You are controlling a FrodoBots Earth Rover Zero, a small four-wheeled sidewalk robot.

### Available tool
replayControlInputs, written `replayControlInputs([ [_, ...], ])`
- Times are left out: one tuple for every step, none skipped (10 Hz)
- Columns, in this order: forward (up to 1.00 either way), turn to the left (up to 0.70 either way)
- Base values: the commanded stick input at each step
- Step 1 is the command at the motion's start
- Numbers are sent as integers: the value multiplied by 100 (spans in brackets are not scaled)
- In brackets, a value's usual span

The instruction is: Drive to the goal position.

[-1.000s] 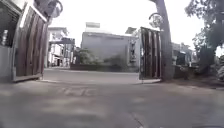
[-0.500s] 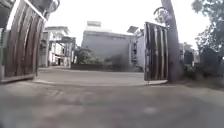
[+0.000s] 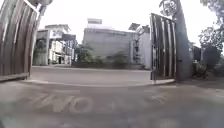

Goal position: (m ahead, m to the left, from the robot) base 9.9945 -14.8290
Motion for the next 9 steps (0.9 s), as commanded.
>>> replayControlInputs([
  [100, 6],
  [100, 6],
  [100, 6],
  [100, 6],
  [100, 6],
  [100, 5],
  [100, 4],
  [100, -34],
  [100, -34],
])
